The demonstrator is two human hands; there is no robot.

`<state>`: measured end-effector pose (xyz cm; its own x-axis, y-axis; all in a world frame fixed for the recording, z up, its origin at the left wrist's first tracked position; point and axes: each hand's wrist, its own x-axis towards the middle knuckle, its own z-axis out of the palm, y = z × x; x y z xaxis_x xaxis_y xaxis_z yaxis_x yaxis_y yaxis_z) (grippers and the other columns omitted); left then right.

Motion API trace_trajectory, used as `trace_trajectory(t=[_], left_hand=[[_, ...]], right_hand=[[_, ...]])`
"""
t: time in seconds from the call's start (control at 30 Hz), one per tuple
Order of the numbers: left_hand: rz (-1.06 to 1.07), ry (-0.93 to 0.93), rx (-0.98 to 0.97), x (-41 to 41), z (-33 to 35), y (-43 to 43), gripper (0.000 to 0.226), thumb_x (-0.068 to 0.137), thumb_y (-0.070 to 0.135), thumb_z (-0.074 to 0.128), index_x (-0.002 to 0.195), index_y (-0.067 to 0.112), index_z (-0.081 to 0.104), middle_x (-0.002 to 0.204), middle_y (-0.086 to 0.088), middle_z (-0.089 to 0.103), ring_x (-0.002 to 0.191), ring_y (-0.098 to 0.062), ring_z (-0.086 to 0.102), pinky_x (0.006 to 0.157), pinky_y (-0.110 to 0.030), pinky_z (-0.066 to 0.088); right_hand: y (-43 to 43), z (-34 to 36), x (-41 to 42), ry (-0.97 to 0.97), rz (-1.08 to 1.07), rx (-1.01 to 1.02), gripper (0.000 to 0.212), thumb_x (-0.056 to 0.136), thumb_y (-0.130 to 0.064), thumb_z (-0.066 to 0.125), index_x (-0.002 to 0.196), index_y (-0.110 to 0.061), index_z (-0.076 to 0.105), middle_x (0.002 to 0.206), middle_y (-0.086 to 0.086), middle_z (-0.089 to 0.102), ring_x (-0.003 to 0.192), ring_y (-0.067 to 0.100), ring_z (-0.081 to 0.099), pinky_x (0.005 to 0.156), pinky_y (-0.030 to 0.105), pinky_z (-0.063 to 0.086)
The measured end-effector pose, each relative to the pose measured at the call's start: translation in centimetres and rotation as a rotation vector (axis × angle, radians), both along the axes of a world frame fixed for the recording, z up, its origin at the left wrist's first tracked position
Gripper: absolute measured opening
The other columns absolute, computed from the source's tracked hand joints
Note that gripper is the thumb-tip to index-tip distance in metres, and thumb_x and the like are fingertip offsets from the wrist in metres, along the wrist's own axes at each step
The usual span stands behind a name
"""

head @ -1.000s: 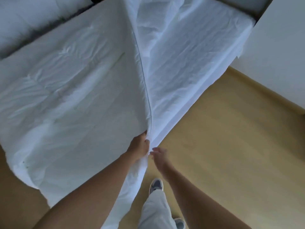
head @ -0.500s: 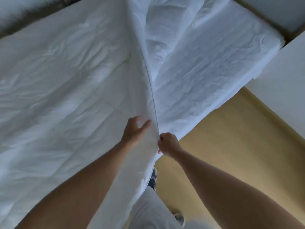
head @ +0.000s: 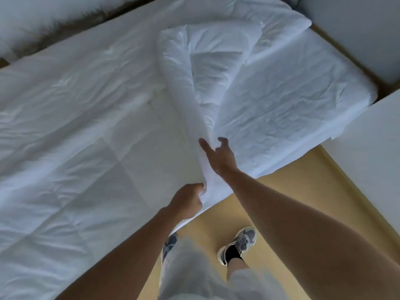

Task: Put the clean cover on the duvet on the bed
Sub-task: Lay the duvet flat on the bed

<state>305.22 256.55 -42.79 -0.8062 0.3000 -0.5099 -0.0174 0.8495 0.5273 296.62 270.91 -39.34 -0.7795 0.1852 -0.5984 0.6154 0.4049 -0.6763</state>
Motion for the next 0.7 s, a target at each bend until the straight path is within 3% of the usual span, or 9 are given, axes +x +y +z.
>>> trace_trajectory(t=[0.07, 0.17, 0.2, 0.3, 0.4, 0.47, 0.53, 0.63, 0.7], left_hand=[[-0.034, -0.023, 0.004, 1.7, 0.3, 1.8, 0.031, 0.078, 0.0, 0.048, 0.065, 0.021, 0.029, 0.075, -0.016, 0.056, 0.078, -0.039, 0.056, 0.06, -0.028, 0.031], [-0.044, -0.047, 0.092, 1.6, 1.0, 3.1, 0.023, 0.067, 0.012, 0.044, 0.06, 0.024, 0.026, 0.062, -0.007, 0.043, 0.066, -0.037, 0.043, 0.053, -0.023, 0.026], [-0.041, -0.071, 0.116, 0.8, 1.1, 3.1, 0.019, 0.066, 0.016, 0.042, 0.059, 0.026, 0.028, 0.061, 0.0, 0.041, 0.065, -0.033, 0.043, 0.055, -0.023, 0.029], [0.122, -0.221, 0.155, -4.0, 0.5, 3.6, 0.004, 0.067, 0.031, 0.054, 0.069, 0.034, 0.051, 0.097, 0.013, 0.056, 0.095, -0.016, 0.054, 0.087, -0.031, 0.046], [0.759, -0.263, 0.365, -12.6, -0.6, 5.5, 0.047, 0.078, 0.034, 0.075, 0.121, 0.024, 0.058, 0.134, 0.002, 0.055, 0.12, -0.02, 0.054, 0.104, -0.044, 0.048], [0.993, -0.299, 0.506, -19.3, -1.0, 7.7, 0.081, 0.083, 0.043, 0.08, 0.148, 0.02, 0.035, 0.134, 0.003, 0.057, 0.116, -0.025, 0.059, 0.095, -0.047, 0.054], [1.065, -0.36, 0.621, -24.3, -1.7, 10.5, 0.077, 0.082, 0.034, 0.083, 0.144, 0.016, 0.04, 0.131, -0.006, 0.062, 0.11, -0.034, 0.066, 0.083, -0.049, 0.06], [0.851, -0.274, 0.586, -27.2, -2.2, 15.7, 0.053, 0.09, 0.007, 0.066, 0.14, 0.016, 0.051, 0.125, -0.02, 0.064, 0.099, -0.039, 0.068, 0.069, -0.048, 0.059], [0.629, -0.224, 0.548, -26.4, -2.2, 18.7, 0.06, 0.093, 0.009, 0.055, 0.15, 0.029, 0.044, 0.119, -0.008, 0.065, 0.093, -0.034, 0.068, 0.061, -0.039, 0.056]], right_hand=[[-0.2, 0.9, -3.2, 0.006, 0.282, 0.156, 0.106, 0.069, -0.079, 0.065, 0.147, -0.018, 0.03, 0.129, 0.009, 0.056, 0.121, 0.032, 0.055, 0.095, 0.046, 0.047], [0.1, -0.1, -5.3, 0.02, 0.571, 0.396, 0.022, 0.082, -0.021, 0.07, 0.088, -0.012, 0.05, 0.082, 0.001, 0.053, 0.092, 0.03, 0.064, 0.069, 0.036, 0.051], [0.7, -0.8, -5.6, 0.014, 0.594, 0.413, 0.02, 0.084, -0.01, 0.064, 0.076, -0.013, 0.046, 0.076, 0.001, 0.05, 0.088, 0.029, 0.064, 0.067, 0.034, 0.05], [4.0, -2.9, -5.5, -0.039, 0.627, 0.341, 0.014, 0.087, -0.008, 0.061, 0.078, -0.008, 0.05, 0.082, 0.005, 0.055, 0.091, 0.031, 0.064, 0.068, 0.031, 0.047], [8.2, -4.7, -4.6, -0.132, 0.769, 0.265, 0.007, 0.088, -0.006, 0.063, 0.092, 0.0, 0.063, 0.092, 0.011, 0.069, 0.095, 0.03, 0.07, 0.073, 0.031, 0.055], [11.4, -5.4, -3.2, -0.194, 0.726, 0.135, 0.01, 0.095, -0.012, 0.057, 0.085, -0.01, 0.062, 0.086, 0.009, 0.073, 0.083, 0.021, 0.074, 0.064, 0.028, 0.054], [14.0, -6.0, -2.6, -0.28, 0.671, 0.065, 0.018, 0.097, -0.015, 0.055, 0.079, -0.016, 0.057, 0.082, 0.008, 0.074, 0.078, 0.018, 0.073, 0.062, 0.029, 0.054], [16.6, -6.1, -4.9, -0.338, 0.535, -0.002, 0.015, 0.098, -0.012, 0.055, 0.085, -0.014, 0.063, 0.091, 0.009, 0.076, 0.079, 0.017, 0.072, 0.079, 0.033, 0.059], [17.7, -5.3, -8.7, -0.138, 0.162, 0.038, 0.014, 0.1, -0.019, 0.052, 0.105, -0.014, 0.063, 0.11, 0.013, 0.072, 0.093, 0.023, 0.067, 0.081, 0.035, 0.054]])
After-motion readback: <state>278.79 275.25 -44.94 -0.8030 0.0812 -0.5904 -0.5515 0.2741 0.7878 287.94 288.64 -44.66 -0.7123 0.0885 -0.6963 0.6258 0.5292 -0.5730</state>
